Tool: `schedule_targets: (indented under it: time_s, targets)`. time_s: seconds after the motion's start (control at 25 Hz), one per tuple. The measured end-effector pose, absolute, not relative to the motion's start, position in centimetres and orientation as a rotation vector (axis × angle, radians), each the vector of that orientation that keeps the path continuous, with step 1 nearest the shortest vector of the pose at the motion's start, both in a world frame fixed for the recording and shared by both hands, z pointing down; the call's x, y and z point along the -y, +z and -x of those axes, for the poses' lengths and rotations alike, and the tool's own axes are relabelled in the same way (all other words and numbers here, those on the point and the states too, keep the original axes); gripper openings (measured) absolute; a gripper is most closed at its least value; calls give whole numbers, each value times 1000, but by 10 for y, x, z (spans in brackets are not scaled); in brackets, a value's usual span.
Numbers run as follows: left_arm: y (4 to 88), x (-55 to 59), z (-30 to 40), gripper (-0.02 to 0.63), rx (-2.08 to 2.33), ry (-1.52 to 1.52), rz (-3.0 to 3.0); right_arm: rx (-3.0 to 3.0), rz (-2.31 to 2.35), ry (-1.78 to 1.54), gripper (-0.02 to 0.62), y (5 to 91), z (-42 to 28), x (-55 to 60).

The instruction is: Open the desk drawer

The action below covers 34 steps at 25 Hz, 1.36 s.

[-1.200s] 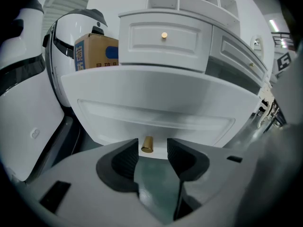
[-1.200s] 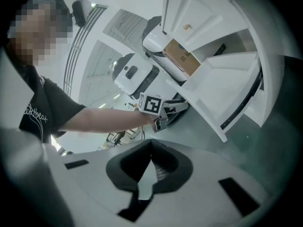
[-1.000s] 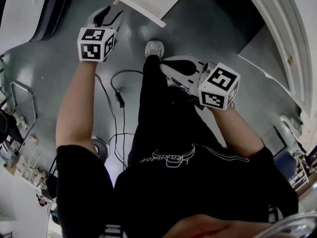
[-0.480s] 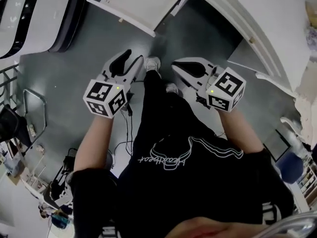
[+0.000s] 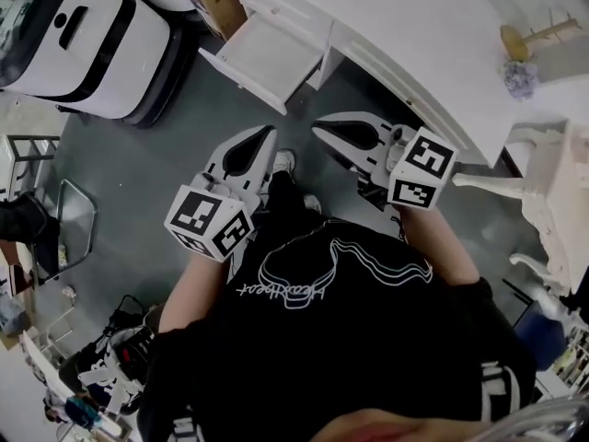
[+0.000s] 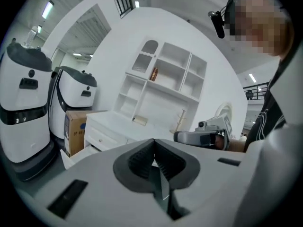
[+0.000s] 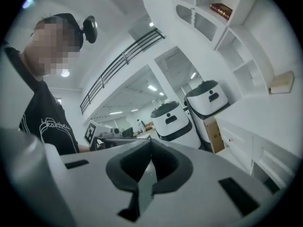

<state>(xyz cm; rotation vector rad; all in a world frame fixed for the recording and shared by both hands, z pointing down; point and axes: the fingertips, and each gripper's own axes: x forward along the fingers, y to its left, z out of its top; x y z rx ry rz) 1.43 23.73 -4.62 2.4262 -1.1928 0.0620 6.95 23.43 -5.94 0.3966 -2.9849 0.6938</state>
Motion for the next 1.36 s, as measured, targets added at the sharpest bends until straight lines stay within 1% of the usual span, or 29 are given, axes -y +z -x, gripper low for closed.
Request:
schedule_targets:
  time_s: [0.12, 0.32, 0.64, 0.88, 1.36]
  targets:
    - [-78, -254, -24, 5, 1194, 28, -2467, 3017, -388, 577, 6, -84, -70, -248]
    - [-115, -278, -25, 5, 1204, 4, -2491, 3083, -324, 503, 6, -125, -66, -271]
    - [-146, -294, -31, 5, 1208, -44, -2547, 3116, -359, 409, 6, -146, -73, -283]
    - [-149, -302, -39, 5, 1207, -20, -2565, 3116, -428, 371, 6, -150, -90, -288]
    - [-134, -275, -22, 5, 1192, -19, -2573, 3095, -495, 415, 6, -132, -77, -260]
